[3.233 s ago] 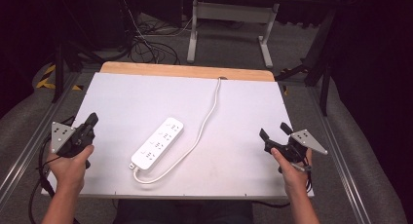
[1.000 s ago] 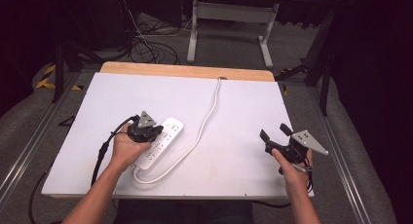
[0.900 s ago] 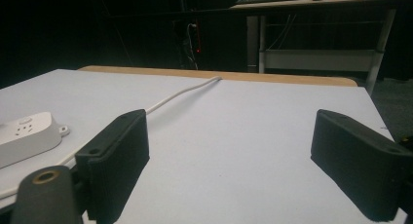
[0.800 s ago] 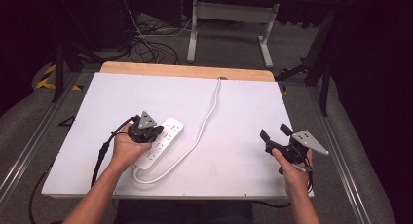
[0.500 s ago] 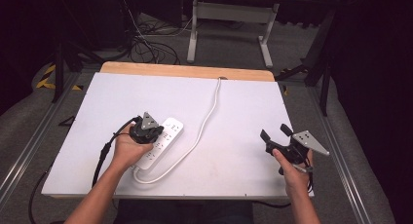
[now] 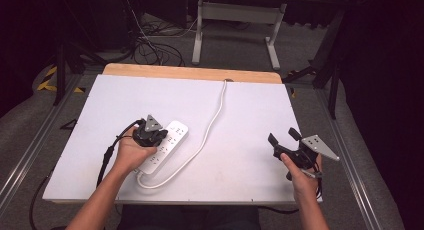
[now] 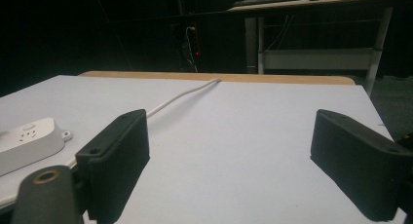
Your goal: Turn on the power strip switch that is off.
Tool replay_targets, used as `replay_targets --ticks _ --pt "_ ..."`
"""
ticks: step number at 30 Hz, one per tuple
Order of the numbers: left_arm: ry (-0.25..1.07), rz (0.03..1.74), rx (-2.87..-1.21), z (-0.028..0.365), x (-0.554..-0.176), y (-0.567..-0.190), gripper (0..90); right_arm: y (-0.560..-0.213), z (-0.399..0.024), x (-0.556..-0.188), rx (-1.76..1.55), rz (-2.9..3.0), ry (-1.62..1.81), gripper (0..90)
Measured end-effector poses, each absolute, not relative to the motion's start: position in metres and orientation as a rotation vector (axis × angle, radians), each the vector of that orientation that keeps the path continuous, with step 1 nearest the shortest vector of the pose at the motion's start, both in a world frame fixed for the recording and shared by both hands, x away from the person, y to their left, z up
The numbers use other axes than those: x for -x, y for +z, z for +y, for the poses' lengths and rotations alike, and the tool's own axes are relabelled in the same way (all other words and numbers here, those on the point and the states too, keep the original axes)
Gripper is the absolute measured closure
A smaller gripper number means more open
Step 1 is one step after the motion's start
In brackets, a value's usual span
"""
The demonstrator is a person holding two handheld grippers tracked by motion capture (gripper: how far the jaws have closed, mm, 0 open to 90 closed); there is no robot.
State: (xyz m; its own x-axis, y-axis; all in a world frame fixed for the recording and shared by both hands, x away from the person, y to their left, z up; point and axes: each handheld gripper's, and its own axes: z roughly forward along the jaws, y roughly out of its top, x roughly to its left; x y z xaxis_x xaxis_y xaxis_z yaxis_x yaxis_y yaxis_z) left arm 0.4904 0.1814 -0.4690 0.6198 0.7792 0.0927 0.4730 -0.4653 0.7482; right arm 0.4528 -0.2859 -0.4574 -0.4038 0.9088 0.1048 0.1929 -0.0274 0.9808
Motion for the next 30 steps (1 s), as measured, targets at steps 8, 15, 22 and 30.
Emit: replay_targets --ticks 8,15,22,30 --pt "0.545 0.983 -2.143 0.1825 -0.4913 -0.4683 90.0 -0.4578 -0.2858 -0.4527 -1.166 1.635 1.476 14.8" --pt "0.545 0.992 -2.141 0.182 -0.4907 -0.4682 90.0 -0.4568 -0.2851 -0.4518 -1.169 1.634 1.475 14.9" --pt "0.55 0.993 -2.14 0.1816 -0.4906 -0.4682 90.0 -0.4572 -0.283 -0.4515 -1.163 1.641 1.475 15.0" --pt "0.544 0.998 -2.127 0.1819 -0.4907 -0.4671 90.0 -0.4589 -0.2822 -0.4534 -1.169 1.649 1.47 15.0"
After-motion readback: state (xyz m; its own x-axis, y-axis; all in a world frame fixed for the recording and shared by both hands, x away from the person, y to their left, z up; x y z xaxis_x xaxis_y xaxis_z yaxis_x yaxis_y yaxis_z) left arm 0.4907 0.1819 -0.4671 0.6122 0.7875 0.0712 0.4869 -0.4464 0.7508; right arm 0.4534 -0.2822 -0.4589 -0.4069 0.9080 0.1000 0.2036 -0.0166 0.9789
